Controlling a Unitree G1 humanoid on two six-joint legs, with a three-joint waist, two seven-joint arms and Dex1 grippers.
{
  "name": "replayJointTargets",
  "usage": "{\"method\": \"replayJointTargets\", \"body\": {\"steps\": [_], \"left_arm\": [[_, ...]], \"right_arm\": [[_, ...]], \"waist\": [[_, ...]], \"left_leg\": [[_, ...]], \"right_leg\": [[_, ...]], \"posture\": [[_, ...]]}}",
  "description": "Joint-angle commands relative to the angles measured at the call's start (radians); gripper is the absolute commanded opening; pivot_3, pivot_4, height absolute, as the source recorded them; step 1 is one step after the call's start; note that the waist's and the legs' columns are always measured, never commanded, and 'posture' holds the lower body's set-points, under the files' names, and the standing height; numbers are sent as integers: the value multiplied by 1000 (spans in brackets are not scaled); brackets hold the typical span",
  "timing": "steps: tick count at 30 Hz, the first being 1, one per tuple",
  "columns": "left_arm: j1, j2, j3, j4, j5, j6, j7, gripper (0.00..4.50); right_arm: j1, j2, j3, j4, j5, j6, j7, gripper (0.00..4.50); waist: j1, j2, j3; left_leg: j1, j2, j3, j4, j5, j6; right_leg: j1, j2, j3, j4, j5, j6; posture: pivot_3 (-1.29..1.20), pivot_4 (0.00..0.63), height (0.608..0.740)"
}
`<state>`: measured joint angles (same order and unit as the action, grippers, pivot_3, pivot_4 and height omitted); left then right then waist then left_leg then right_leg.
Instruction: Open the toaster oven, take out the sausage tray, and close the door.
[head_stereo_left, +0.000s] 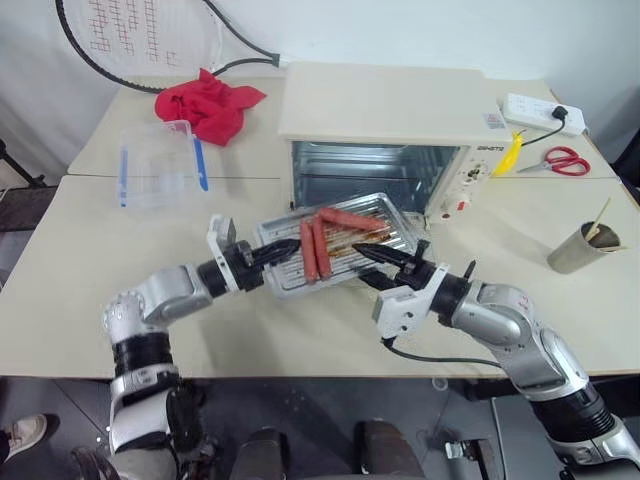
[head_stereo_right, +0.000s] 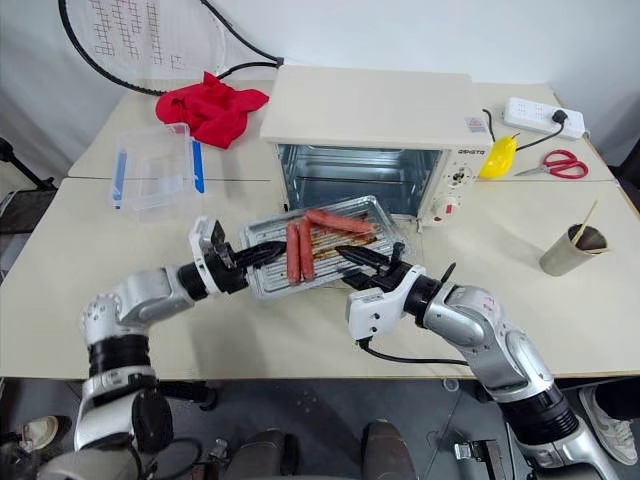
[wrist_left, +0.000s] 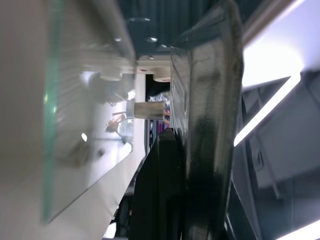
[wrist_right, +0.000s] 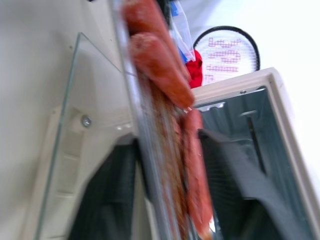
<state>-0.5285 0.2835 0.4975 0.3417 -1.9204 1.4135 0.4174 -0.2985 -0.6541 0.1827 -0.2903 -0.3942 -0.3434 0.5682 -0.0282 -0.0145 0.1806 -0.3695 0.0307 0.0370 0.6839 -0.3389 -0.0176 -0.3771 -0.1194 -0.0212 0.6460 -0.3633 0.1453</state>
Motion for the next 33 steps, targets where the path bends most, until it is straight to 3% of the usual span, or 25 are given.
{"method": "replayJointTargets", "body": {"steps": [1,2,7,14,19,25,33], "left_arm": [[55,24,26,-92,-52,-46,-18,0],[72,31,37,-101,-52,-47,-41,0],[164,100,96,-139,-52,-34,-189,0],[418,225,169,-220,-52,-12,-465,0],[598,189,284,-322,-52,-84,-607,0],[666,2,395,-443,-52,-275,-492,0],[601,-95,410,-509,-52,-380,-359,0]], "right_arm": [[22,-37,-109,-39,118,5,14,3176],[43,-44,-144,-33,161,11,20,3440],[128,-121,-272,41,265,-45,43,3440],[185,-163,-371,293,295,-106,16,3440],[171,-155,-335,446,362,-99,93,2142],[127,-117,-285,507,566,83,314,147],[-24,-54,-249,630,696,178,516,23]], "waist": [[2,0,0],[3,0,0],[3,0,0],[-2,0,0],[-2,0,0],[5,1,0],[2,0,0]], "left_leg": [[0,-1,0,0,0,0],[0,-2,0,0,0,0],[0,-3,0,0,0,0],[2,-1,2,-1,0,0],[1,0,3,-1,0,0],[2,-1,1,-1,0,0],[2,-1,1,0,-1,1]], "right_leg": [[0,0,0,-1,0,0],[1,0,0,-1,0,0],[2,1,0,-2,0,0],[2,2,2,-3,-1,-1],[1,1,2,-4,-1,-2],[4,-5,0,-6,-1,-2],[4,-4,-1,-8,0,-1]], "posture": [[0,150,740],[0,150,740],[0,150,740],[0,150,740],[0,150,740],[0,150,740],[0,150,740]]}}
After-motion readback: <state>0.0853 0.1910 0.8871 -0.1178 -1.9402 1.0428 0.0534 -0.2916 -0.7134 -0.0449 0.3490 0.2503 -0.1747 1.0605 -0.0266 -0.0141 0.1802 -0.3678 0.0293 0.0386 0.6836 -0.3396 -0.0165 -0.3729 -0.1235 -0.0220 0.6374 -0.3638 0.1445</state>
